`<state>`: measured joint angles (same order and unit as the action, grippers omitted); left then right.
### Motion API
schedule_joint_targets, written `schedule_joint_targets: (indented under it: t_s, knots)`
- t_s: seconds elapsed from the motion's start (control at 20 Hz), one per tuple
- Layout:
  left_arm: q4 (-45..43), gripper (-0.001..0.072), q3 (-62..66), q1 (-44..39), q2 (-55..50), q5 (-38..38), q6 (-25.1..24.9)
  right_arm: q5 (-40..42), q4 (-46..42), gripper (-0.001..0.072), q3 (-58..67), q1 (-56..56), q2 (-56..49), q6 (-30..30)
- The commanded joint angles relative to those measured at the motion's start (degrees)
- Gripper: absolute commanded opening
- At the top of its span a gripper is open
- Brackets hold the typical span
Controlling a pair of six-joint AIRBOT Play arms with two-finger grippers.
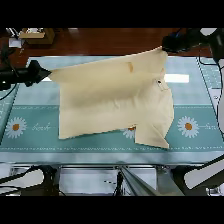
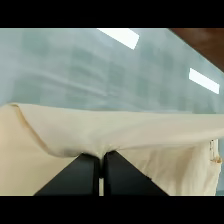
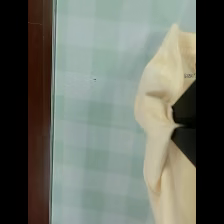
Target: Fold the shirts.
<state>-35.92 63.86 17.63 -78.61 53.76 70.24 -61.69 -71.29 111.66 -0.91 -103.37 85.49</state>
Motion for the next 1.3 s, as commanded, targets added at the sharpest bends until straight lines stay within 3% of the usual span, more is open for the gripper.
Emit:
schedule_joint_targets:
  t_s: [0.0,0.05,0.1,0.2,0.25,0.3,0.4,0.5,0.55,0.65,0.7,1.0,1.25]
  knots:
    - [0.83,0.0234,0.17,0.22,-4.13,-0.35,-0.59,-1.99,0.09,0.0261,0.13,-0.42,-1.9,-1.57]
    - [0.79,0.0356,1.27,1.81,-3.91,1.81,-0.61,-4.37,-0.68,0.0346,0.13,-1.11,-0.81,-4.52]
    - [0.76,0.0406,3.32,4.33,-3.67,6.05,-0.61,-7.82,-3.06,0.037,0.13,-2.05,1.03,-7.45]
    - [-1.53,0.0406,8.5,10.4,-3.61,19.19,0.04,-17.66,-12.31,0.0369,0.11,-4.39,5.4,-9.16]
    - [-5.68,0.0405,10.27,12.87,-3.52,25.88,3.43,-22.16,-15.3,0.0352,0.11,-6.14,7.3,-7.41]
    - [-11.56,0.0405,10.58,14.71,-3.04,31.56,6.91,-26.18,-16.65,0.0339,-0.07,-8.2,8.81,-5.81]
    - [-25.27,0.0406,6.93,16.06,-0.44,38.86,7.8,-31.21,-15.54,0.034,-3.06,-12.68,11.19,-5.6]
    - [-28.11,0.0406,-2.78,16.39,4.48,36.98,7.87,-32.0,-8.79,0.0367,-10.14,-17.49,13.92,-6.75]
    - [-27.74,0.0415,-8.33,16.2,6.73,35.54,7.87,-32.26,-4.07,0.0424,-14.25,-19.69,15.34,-7.34]
    - [-26.43,0.0594,-18.49,16.11,9.07,32.76,7.87,-31.5,2.54,0.0459,-22.8,-23.28,17.99,-9.22]
    - [-26.14,0.0607,-21.88,16.02,9.11,32.57,7.58,-31.17,3.67,0.046,-25.92,-24.44,18.91,-9.77]
    - [-23.67,0.0607,-31.69,13.07,9.01,24.83,5.49,-26.84,5.16,0.0459,-33.33,-25.94,20.87,-10.82]
    - [-13.49,0.0597,-31.98,6.03,7.15,14.67,6.19,-25.73,5.42,0.0458,-33.33,-25.94,21.53,-11.04]
